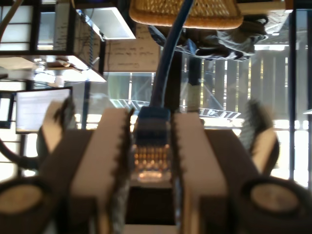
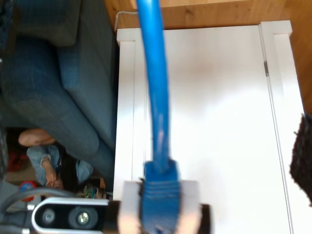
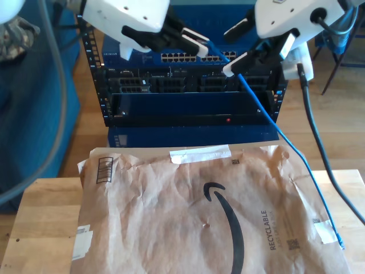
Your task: Grab the cable and plug it in
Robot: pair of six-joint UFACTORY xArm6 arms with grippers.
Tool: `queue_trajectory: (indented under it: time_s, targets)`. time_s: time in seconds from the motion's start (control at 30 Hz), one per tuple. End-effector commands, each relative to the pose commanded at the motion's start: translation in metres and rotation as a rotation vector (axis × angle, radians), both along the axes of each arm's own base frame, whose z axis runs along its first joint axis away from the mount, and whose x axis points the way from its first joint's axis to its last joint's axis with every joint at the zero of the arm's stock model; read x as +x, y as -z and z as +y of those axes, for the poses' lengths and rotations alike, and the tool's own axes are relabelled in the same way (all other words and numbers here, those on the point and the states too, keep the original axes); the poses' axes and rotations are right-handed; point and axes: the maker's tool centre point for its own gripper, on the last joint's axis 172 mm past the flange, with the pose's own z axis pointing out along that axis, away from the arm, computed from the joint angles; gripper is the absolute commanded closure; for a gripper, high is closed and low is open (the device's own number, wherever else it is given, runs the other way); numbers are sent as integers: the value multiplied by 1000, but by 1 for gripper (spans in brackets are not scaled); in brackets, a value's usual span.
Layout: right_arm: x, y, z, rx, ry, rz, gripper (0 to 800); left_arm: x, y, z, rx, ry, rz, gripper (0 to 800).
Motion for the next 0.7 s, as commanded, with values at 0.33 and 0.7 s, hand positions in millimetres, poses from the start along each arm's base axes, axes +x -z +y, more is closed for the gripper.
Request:
queue_trajectory:
  time_s: [0.33, 0.7]
  targets:
    - [-7, -42, -13, -108, -107, -277, 0, -8, -2, 19, -64, -36, 261, 792]
    - [-19, -72, -1, -91, -27, -473, 2, -18, -21, 27, -87, -15, 397, 792]
